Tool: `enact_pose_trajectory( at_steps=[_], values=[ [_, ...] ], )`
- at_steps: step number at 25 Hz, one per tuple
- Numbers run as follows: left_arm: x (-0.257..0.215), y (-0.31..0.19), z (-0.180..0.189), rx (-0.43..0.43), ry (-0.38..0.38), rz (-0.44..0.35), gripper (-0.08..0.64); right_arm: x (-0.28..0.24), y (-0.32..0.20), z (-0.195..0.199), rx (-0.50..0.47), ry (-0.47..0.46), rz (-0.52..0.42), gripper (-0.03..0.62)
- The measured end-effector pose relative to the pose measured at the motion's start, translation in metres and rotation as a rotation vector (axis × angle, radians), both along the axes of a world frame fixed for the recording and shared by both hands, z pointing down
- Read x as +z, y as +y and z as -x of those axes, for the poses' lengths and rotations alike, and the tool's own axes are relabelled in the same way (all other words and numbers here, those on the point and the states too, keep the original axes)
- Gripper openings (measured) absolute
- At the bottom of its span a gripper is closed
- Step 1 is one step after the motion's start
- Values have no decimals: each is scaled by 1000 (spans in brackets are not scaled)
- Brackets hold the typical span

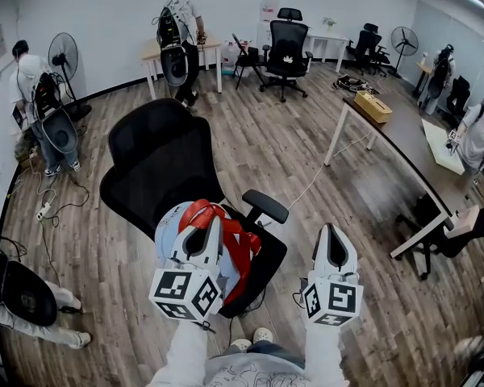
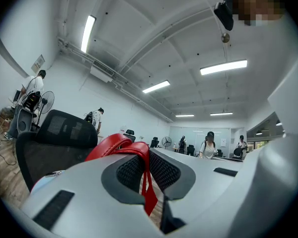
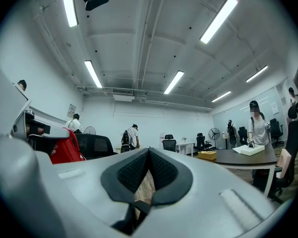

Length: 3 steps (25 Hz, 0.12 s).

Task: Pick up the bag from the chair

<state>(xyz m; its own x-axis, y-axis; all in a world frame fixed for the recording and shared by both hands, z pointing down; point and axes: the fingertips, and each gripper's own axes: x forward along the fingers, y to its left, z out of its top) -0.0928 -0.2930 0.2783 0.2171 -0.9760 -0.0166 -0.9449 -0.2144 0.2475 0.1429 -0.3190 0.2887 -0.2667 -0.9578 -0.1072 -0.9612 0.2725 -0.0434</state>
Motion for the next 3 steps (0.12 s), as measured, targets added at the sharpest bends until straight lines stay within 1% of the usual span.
enact_pose_trajectory(
  at_steps=[3],
  values=[
    [0, -2, -1, 0, 9, 2, 29, -1, -1, -1, -1, 1, -2, 11]
  ],
)
